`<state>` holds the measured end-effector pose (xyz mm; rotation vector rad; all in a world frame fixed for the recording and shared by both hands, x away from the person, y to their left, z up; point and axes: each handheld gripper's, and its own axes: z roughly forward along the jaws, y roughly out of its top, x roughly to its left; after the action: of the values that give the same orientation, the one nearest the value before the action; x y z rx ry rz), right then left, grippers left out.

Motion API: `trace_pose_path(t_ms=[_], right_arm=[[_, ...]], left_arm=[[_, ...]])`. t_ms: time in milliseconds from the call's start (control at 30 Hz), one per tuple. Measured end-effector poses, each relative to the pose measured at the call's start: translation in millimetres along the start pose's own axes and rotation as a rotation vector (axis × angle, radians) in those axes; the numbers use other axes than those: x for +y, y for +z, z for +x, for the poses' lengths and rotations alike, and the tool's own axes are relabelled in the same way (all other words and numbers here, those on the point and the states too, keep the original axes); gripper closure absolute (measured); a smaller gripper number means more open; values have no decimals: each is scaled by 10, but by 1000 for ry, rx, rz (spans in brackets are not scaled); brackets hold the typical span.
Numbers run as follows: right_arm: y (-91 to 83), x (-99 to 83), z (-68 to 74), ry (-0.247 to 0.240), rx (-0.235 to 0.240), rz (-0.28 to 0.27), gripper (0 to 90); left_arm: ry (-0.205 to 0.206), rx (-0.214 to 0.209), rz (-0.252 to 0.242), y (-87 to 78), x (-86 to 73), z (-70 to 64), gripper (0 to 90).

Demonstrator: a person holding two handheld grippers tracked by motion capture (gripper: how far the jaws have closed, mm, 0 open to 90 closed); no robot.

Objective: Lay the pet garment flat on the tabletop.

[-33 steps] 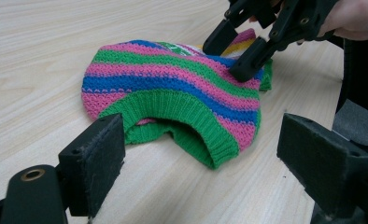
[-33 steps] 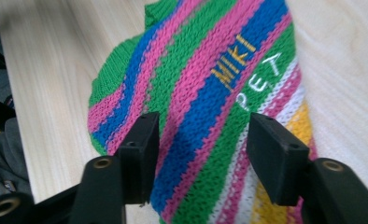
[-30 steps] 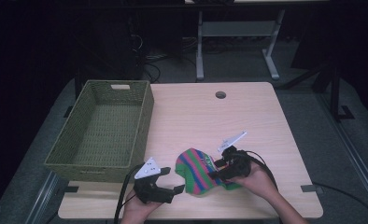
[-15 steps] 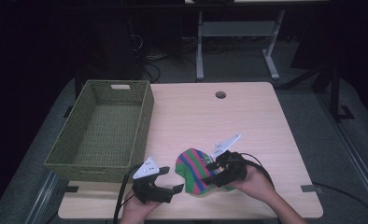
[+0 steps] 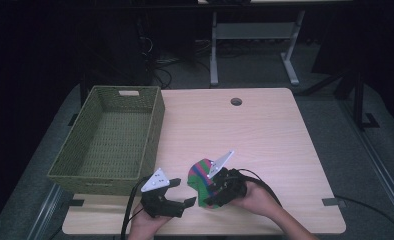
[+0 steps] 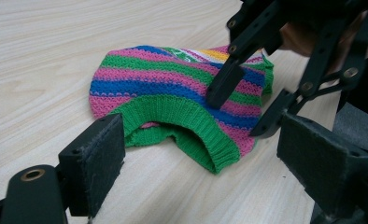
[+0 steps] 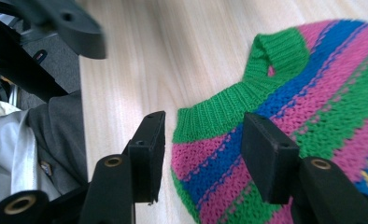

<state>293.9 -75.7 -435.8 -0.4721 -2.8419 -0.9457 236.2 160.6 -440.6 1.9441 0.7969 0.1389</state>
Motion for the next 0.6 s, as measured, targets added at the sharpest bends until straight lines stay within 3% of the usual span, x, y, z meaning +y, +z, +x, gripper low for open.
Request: trace_pose_path(t_ms=[200,433,600], right_arm=[[159,-13,-3,3,-27,52,493],[182,-38,68,-46,-108,52,553],[181,-48,74,-33,-129,44,631]], left_arm=[[0,0,-1,-5,2,7,148],[-1,0,0,-2,0,-1,148],[3,1,3,7,2,-5,148]])
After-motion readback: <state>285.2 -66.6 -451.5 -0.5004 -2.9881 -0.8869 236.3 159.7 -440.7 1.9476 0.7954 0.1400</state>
